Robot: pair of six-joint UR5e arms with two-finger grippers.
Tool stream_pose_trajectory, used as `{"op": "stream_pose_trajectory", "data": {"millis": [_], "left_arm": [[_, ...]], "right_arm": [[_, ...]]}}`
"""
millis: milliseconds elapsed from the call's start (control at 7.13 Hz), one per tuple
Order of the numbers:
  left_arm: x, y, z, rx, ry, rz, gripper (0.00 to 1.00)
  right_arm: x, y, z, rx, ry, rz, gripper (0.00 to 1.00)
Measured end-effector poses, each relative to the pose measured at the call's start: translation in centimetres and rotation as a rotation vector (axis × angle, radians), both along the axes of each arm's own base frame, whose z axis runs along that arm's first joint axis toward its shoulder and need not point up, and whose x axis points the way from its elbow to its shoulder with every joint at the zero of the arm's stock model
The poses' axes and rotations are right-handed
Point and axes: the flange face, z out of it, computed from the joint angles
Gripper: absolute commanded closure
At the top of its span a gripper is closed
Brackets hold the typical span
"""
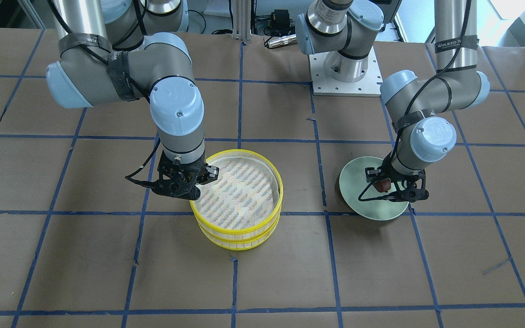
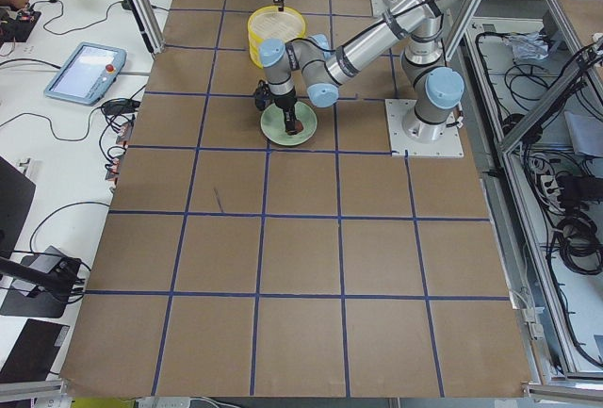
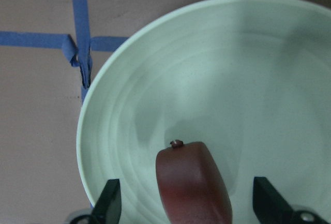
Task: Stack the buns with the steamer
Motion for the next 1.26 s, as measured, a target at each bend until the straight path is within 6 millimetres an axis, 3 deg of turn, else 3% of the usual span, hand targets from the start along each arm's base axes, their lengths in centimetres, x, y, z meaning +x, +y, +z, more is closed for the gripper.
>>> {"op": "stream_pose_trajectory", "data": {"millis": [140, 561, 701, 981, 1262], "left_arm": [[-0.1, -0.2, 0.4, -0.004, 0.0, 0.002, 0.99], [0.0, -1.4, 3.0, -0.06, -0.016, -0.003, 0.99], [-0.1, -2.0, 4.9, -0.081, -0.022, -0.007, 0.99], [-1.9, -2.2, 9.8, -0.113, -0.014, -0.029, 0.99], [-8.4, -2.2, 14.4, -0.188, 0.042, -0.004, 0.99]], "right_arm": [[0.0, 0.0, -0.1, 0.002, 0.0, -0.006, 0.52], [0.0, -0.1, 0.1, -0.002, -0.001, -0.018, 0.29], [-0.1, 0.0, 1.6, -0.027, -0.008, -0.019, 0.0], [-1.3, 1.2, 8.5, -0.094, -0.058, -0.036, 0.0], [-5.4, 4.2, 16.4, -0.092, -0.087, -0.025, 0.0]]}}
